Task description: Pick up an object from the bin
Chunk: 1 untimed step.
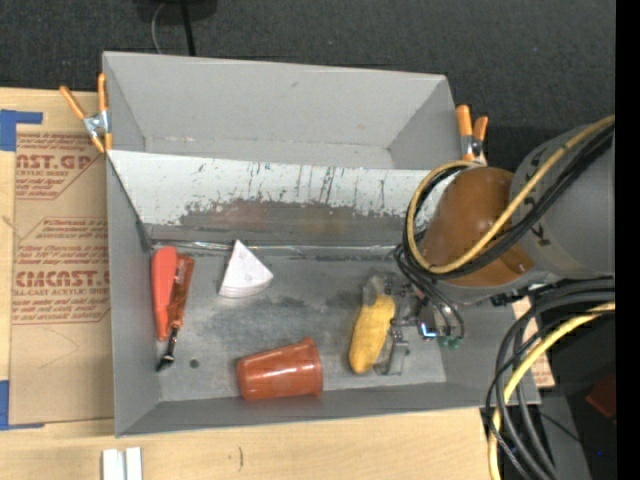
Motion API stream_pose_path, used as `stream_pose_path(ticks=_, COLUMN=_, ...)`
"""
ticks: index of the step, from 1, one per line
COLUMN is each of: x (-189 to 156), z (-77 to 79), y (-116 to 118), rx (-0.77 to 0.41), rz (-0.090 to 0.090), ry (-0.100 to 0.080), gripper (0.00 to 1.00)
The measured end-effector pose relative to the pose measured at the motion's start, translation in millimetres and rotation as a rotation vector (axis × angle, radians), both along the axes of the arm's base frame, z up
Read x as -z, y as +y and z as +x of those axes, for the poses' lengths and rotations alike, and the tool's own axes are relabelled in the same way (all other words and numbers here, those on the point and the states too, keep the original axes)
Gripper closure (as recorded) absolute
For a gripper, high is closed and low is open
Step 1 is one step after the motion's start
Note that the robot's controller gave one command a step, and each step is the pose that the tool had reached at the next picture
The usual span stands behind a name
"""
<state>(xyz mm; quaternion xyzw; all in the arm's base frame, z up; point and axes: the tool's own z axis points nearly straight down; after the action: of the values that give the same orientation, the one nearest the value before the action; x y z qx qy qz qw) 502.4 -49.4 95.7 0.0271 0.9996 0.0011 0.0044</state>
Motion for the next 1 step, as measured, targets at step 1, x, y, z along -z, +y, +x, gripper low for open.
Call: stream_pose_path(ticks=1, x=10.6, z=-7.8, y=1.8, rx=-0.073, rz=-0.002, ry=0.002, gripper=0.0)
